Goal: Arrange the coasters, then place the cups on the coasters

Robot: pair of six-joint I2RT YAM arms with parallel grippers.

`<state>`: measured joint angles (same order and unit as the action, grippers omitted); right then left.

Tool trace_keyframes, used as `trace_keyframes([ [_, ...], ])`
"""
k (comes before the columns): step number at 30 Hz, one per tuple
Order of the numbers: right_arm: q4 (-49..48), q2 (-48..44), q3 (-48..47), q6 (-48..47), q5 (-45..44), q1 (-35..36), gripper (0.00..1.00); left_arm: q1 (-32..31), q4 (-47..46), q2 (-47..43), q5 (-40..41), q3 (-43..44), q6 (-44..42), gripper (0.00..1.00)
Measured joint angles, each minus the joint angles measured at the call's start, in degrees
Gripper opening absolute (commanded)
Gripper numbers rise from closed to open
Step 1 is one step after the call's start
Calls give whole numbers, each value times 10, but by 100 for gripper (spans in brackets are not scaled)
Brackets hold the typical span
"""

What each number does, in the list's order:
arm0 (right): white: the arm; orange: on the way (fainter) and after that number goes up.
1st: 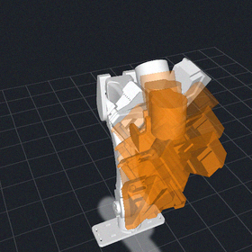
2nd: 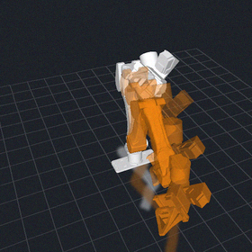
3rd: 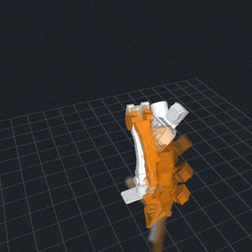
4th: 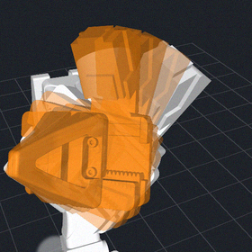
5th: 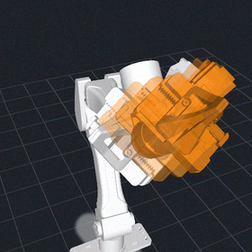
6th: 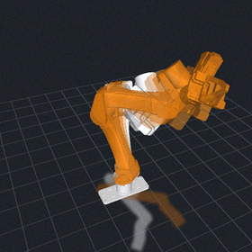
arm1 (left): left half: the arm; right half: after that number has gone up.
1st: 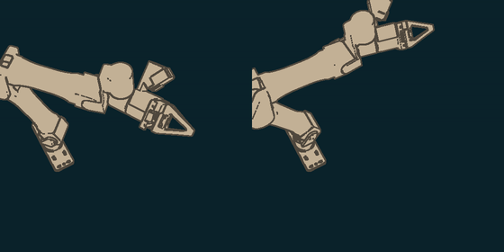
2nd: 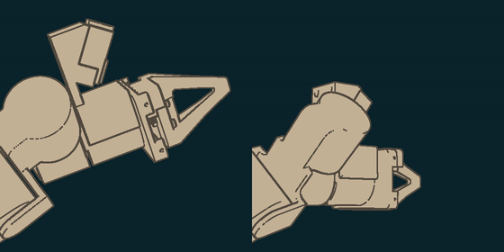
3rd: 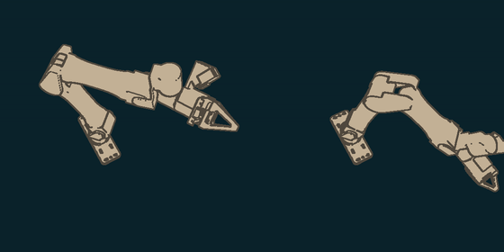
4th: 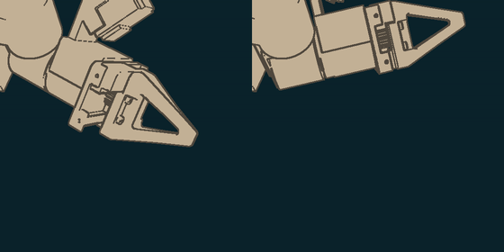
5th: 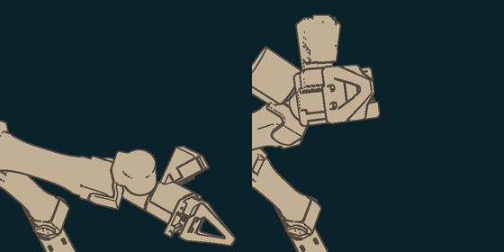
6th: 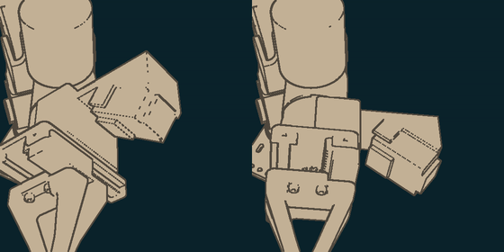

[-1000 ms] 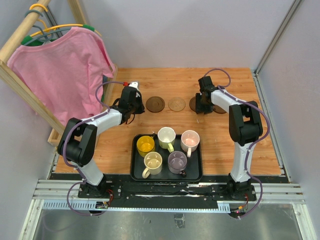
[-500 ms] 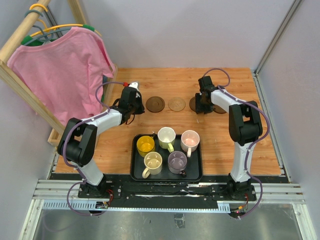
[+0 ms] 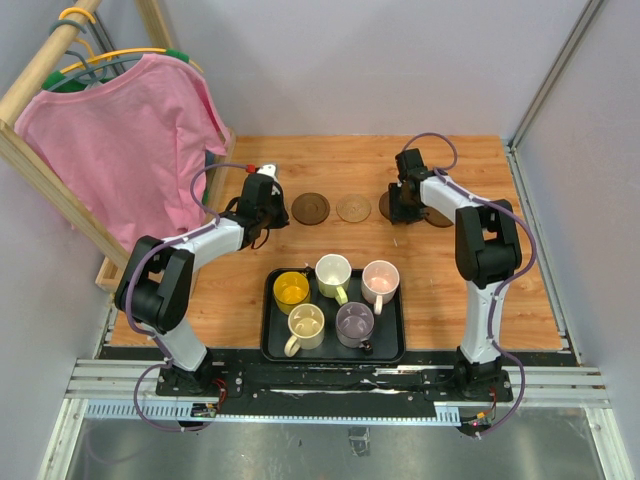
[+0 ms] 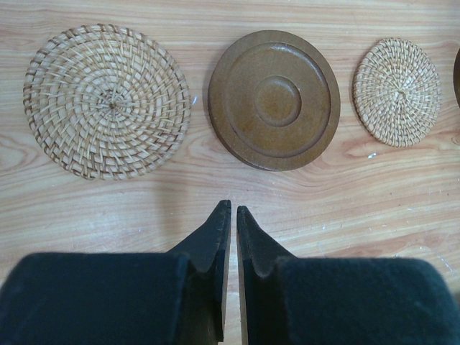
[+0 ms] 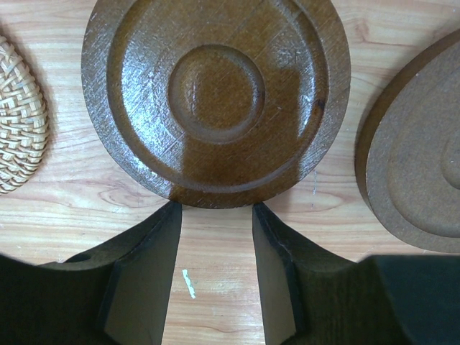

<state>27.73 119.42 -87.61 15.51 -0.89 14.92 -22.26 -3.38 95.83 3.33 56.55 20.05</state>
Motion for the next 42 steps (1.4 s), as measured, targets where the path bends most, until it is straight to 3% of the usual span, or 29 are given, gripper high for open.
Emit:
trace_keyframes([
  [11, -6, -55, 71, -6, 31, 6, 49, 0, 2, -9, 1, 0, 0, 12],
  [20, 6, -219, 134, -9, 33, 11, 51, 0, 4, -92, 19, -17, -1, 12],
  [27, -11, -346, 197, -10, -31, 8, 51, 0, -12, -174, 26, -97, 7, 11],
  [37, -12, -352, 278, 30, -27, -105, 46, 0, -51, -272, 21, -221, 26, 12],
  [42, -14, -339, 279, 37, -26, -120, 45, 0, -56, -282, 35, -243, 34, 12],
])
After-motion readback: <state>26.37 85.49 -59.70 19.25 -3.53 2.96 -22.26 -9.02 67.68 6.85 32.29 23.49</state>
